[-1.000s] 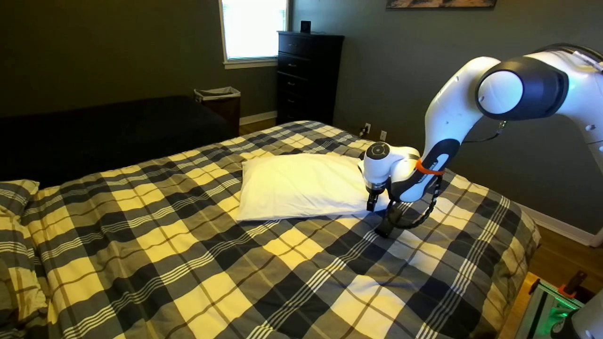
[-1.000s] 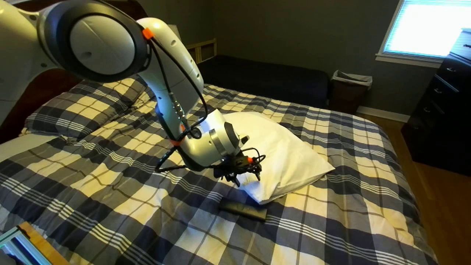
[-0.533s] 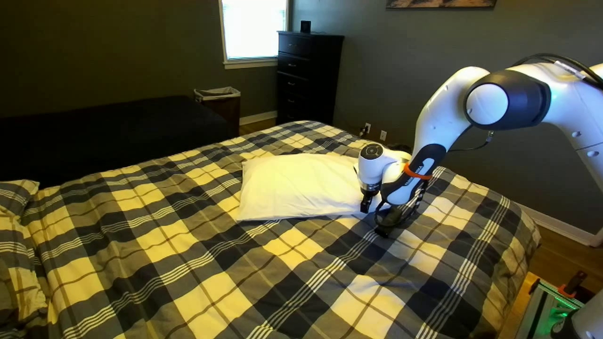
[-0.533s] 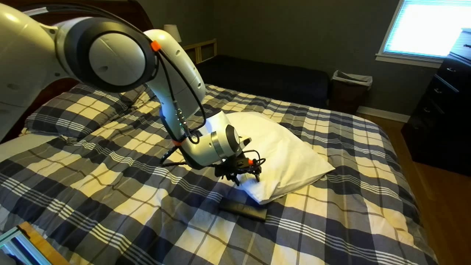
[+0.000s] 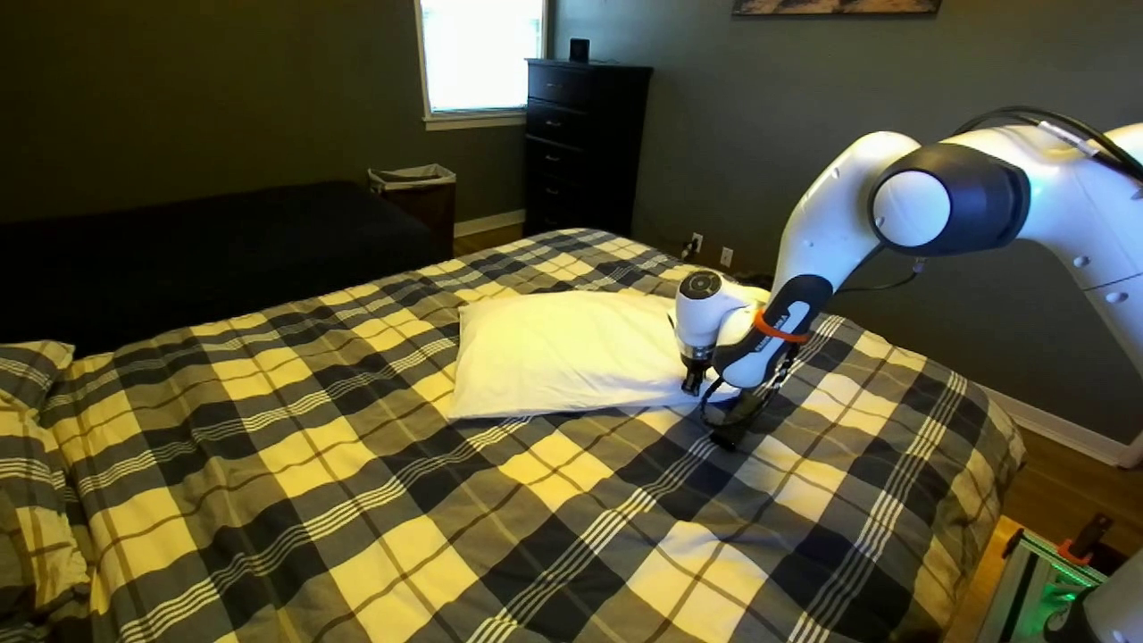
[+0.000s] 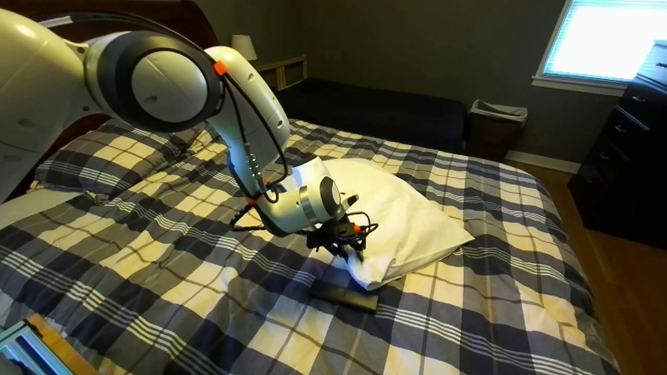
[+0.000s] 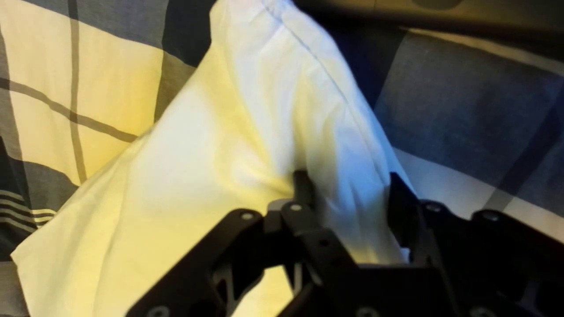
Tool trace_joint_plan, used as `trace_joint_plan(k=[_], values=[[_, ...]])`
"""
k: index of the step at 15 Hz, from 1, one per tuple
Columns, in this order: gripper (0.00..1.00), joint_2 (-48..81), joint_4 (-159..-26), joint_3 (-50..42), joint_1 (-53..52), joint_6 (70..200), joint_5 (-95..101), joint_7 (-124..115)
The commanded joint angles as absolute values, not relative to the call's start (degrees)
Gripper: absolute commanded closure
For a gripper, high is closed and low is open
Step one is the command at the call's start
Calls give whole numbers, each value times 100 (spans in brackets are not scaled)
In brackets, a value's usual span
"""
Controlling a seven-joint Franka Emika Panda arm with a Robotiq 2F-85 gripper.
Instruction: Move the pillow forward
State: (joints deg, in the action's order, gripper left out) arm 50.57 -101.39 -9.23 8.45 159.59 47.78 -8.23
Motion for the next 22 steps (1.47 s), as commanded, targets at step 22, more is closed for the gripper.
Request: trace_joint_plan(k=[22], values=[[98, 3642, -11559, -3011, -422, 15960, 5914, -1910]])
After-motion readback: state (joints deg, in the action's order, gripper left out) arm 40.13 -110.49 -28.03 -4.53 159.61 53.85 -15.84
